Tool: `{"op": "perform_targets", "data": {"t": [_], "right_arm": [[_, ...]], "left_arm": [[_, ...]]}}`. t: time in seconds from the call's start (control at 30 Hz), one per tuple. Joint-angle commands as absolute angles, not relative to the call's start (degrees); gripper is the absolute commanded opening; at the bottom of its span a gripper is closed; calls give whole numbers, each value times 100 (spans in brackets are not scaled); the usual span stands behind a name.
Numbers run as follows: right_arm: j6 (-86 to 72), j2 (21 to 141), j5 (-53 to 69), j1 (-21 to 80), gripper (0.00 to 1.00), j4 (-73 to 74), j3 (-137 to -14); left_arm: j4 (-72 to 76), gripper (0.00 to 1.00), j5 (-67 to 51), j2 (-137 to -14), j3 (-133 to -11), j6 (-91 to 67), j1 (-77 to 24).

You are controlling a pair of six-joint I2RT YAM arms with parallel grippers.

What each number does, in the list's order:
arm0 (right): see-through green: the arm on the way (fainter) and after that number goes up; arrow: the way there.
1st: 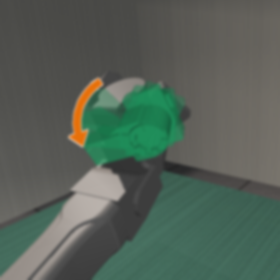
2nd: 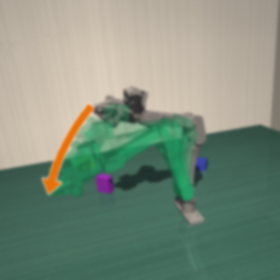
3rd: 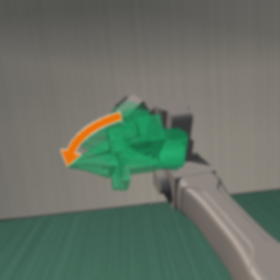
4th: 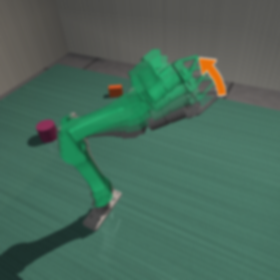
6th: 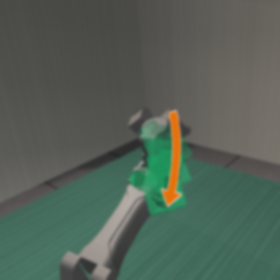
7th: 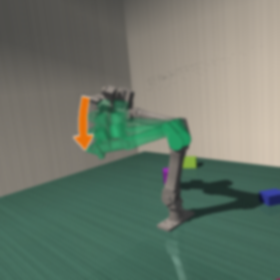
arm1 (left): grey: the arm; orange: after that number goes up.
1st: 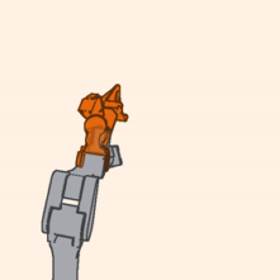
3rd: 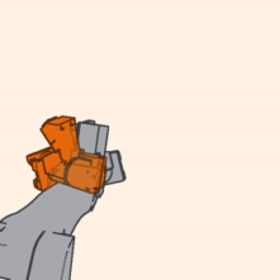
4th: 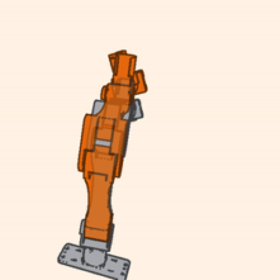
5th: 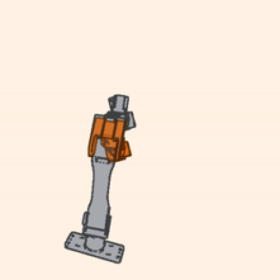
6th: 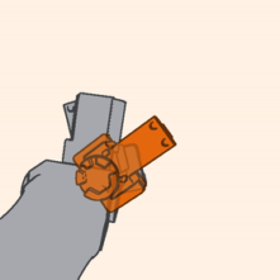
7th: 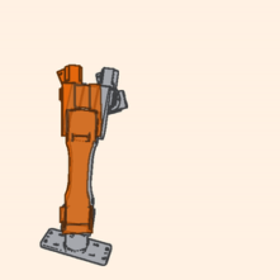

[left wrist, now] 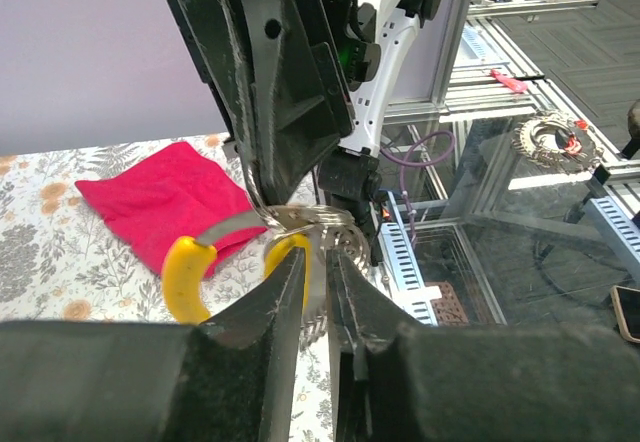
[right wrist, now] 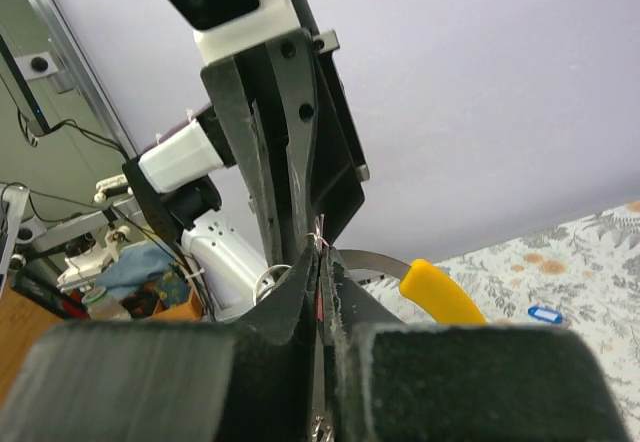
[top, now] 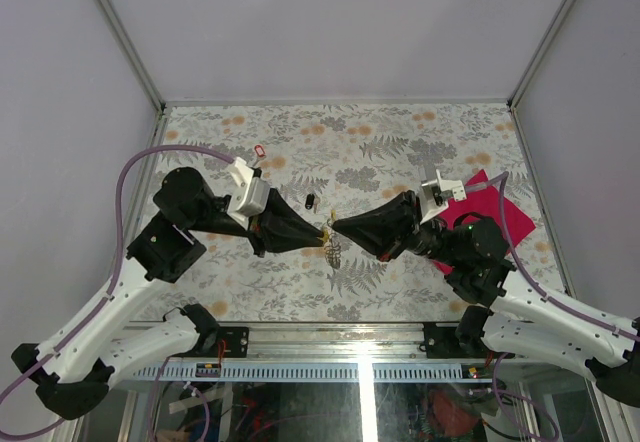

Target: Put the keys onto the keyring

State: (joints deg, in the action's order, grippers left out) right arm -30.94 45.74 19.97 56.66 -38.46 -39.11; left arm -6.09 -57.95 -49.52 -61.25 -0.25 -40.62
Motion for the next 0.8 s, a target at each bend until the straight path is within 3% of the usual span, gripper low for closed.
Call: {"op": "perform_targets", "data": {"t": [0.0, 0.4, 0.77], "right_arm": [[-3109, 4572, 1700, 5644, 0, -4692, -4069], [-2079, 4270, 2231, 5643, 0, -4090, -3982], [-1687, 4178, 2416, 5644, 0, -3607, -4100]], "left_arm": [[-469, 17, -5894, -4919, -6126, -44, -4140], [1086, 30, -4963, -4412, -5627, -1065, -4153], [1756, 35, -4934, -4466, -5315, -1449, -4162]]}}
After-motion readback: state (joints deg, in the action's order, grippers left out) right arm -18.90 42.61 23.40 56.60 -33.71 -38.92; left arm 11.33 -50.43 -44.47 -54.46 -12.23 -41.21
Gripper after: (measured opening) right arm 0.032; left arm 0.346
